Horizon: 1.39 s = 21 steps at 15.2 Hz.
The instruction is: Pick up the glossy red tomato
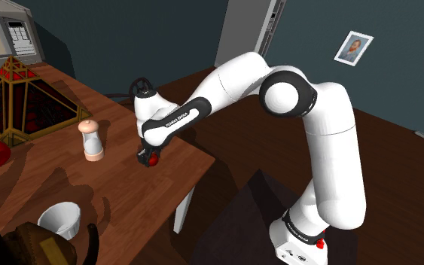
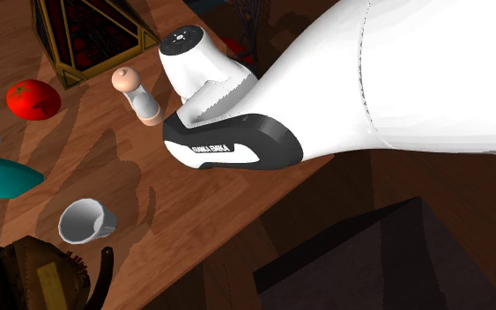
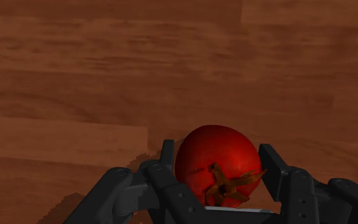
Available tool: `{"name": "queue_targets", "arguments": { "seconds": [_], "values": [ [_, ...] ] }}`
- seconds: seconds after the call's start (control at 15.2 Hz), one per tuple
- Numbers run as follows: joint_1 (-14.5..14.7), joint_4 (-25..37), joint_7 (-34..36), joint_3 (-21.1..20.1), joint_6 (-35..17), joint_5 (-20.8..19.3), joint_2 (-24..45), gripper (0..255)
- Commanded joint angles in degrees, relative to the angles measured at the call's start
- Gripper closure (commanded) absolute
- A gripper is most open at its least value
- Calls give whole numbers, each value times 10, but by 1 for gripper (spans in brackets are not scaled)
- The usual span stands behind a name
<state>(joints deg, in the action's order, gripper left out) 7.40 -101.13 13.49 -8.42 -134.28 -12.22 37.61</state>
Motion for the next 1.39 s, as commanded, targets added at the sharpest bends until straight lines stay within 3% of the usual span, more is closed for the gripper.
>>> {"name": "queue_targets", "arguments": {
  "seconds": [0.0, 0.33, 1.32],
  "values": [
    [0, 0, 0, 0, 0, 0, 0, 255],
    [0, 0, 0, 0, 0, 0, 0, 255],
    [-8, 2, -15, -13, 78, 18, -77, 255]
  ]
}}
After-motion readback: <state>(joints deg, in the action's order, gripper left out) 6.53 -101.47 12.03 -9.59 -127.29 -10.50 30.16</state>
